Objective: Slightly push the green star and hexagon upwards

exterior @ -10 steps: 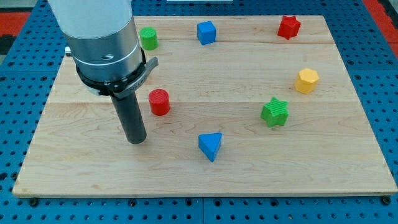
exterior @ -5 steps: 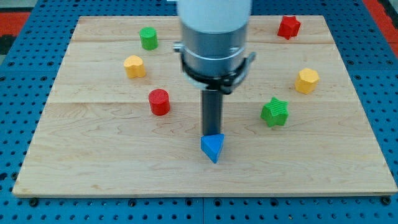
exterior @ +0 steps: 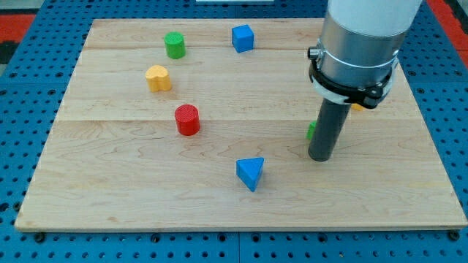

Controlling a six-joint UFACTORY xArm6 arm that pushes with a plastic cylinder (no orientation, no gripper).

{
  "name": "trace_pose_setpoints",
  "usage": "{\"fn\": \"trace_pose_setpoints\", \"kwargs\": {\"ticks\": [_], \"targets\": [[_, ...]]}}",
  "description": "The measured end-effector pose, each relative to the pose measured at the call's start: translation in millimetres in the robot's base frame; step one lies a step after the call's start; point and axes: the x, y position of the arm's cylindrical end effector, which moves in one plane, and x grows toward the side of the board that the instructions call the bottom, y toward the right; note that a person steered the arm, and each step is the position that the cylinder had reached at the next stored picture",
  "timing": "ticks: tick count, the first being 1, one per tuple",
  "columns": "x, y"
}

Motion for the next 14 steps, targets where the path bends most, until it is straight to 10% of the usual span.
{"fn": "trace_pose_setpoints", "kwargs": {"ticks": [14], "targets": [[-105.9,99.2]]}}
